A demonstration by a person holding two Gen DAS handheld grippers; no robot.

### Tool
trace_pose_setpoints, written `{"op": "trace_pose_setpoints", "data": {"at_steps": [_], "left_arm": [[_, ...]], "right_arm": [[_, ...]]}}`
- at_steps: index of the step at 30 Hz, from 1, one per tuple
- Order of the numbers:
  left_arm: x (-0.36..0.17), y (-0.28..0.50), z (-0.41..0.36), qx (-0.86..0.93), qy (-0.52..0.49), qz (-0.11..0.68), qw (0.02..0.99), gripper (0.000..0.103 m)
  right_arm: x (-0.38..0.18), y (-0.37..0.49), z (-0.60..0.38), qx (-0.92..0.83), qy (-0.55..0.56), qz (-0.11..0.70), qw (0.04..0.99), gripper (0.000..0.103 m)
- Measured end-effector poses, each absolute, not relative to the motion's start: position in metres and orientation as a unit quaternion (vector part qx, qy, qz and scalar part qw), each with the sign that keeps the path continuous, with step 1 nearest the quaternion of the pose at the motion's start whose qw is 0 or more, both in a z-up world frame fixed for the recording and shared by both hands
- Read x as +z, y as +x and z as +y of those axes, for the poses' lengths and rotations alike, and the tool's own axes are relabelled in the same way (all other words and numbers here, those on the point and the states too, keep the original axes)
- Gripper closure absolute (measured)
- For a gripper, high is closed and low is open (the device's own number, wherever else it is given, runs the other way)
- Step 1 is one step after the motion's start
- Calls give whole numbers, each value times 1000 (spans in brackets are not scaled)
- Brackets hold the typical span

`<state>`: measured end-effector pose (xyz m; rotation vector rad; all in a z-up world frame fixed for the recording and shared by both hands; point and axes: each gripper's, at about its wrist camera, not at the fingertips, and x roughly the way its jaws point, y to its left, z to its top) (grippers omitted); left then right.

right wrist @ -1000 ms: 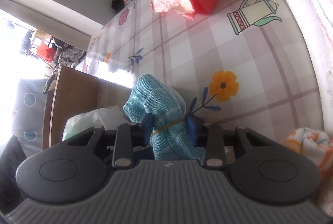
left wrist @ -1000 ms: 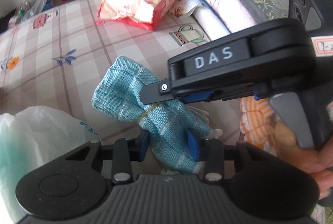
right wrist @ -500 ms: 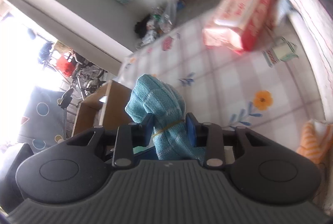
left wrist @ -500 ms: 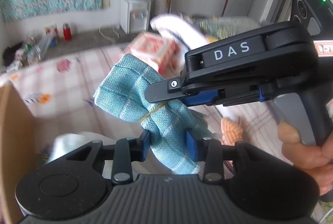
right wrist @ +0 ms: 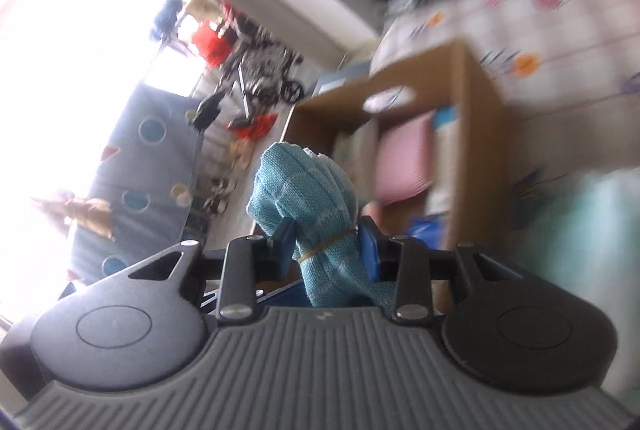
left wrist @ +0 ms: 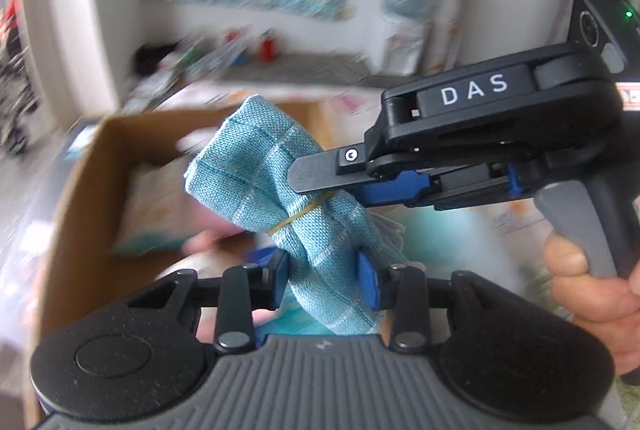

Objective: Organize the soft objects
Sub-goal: 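Carry the blue towel over the cardboard box with the right tool, then lower the towel into the box beside the plush toy and open the right tool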

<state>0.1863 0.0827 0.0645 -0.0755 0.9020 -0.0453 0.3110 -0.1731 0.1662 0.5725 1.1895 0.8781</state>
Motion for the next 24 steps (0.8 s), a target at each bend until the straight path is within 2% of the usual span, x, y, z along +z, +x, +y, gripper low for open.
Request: {"op": "trace_pose_setpoints", "data": {"at_steps": [8, 15, 18, 20, 24], "left_arm": [[31, 210, 176, 56, -38, 526, 848, 62], [27, 206, 182, 63, 0, 525, 848, 53], [31, 190, 178, 63, 10, 519, 852, 53], [31, 181, 180, 64, 15, 510, 858, 49], [43, 173, 175, 61, 18, 471, 880, 32]], "right_arm": [[113, 283, -53, 382, 282, 593, 650, 69], [92, 275, -28, 360, 269, 609, 654, 69], [87, 279, -34, 358, 268, 608, 656, 68], [88, 279, -37, 359, 270, 605, 657, 67], [104, 273, -52, 371, 269, 584, 670, 62]]}}
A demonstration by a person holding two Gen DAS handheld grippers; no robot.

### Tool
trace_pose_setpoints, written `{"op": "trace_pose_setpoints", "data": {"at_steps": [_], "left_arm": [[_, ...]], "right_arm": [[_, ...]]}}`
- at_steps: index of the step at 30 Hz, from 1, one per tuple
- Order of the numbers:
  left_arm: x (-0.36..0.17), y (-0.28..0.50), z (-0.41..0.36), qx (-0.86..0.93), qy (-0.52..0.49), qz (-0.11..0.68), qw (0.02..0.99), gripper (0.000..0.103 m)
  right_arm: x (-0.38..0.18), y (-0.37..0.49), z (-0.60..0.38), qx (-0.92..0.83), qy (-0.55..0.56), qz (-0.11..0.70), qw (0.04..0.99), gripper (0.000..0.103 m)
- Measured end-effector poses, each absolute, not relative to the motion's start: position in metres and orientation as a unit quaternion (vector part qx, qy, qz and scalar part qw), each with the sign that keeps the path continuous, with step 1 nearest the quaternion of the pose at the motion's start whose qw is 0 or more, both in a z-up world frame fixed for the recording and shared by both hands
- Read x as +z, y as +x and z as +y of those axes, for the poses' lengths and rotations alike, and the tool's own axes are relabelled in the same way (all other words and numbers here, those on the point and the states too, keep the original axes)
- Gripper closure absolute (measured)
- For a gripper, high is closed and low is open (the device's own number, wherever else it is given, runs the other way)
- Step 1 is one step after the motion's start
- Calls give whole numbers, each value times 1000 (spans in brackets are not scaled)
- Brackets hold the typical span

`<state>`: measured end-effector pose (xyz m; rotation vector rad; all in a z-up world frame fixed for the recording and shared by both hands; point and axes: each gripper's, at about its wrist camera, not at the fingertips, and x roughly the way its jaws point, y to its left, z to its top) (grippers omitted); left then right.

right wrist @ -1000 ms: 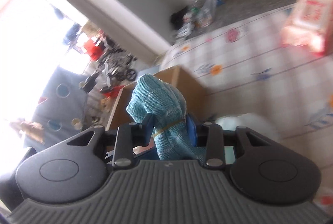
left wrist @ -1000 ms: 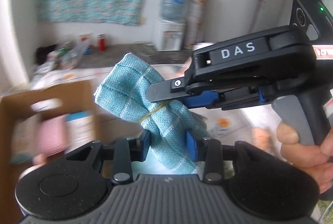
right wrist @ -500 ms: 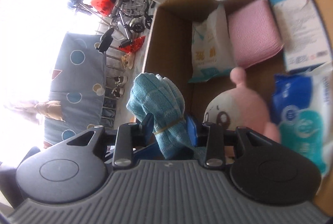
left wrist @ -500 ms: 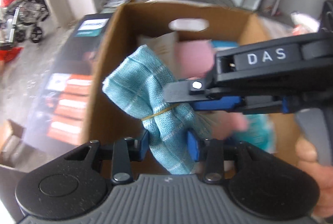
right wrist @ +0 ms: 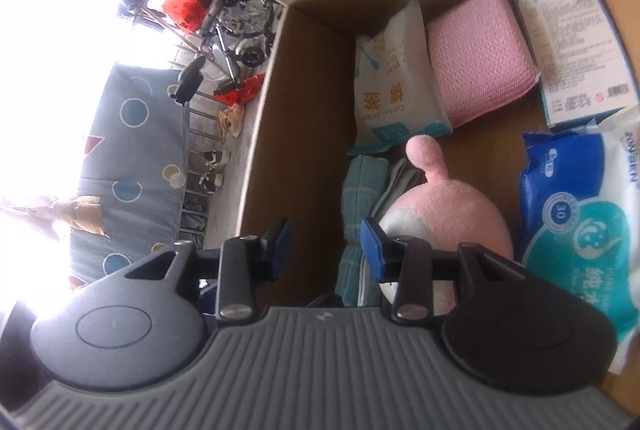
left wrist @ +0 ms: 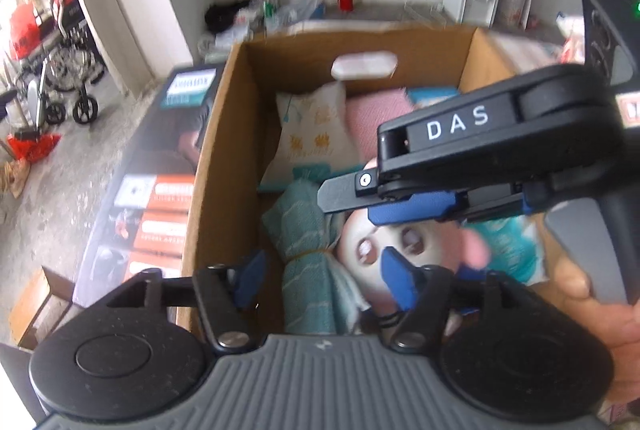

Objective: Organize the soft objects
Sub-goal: 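Lower the towel into the box beside the plush toy and open the right tool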

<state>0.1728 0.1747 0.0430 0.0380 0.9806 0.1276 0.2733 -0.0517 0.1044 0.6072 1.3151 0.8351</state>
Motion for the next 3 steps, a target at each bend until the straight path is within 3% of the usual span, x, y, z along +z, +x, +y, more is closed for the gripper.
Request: {"op": "trace_pose_setpoints", "data": {"at_steps": [3], "left_arm": [[58, 162, 163, 54, 8, 434, 899, 21]], "right_arm": [[128, 264, -73, 386, 270, 551, 689, 56]]}}
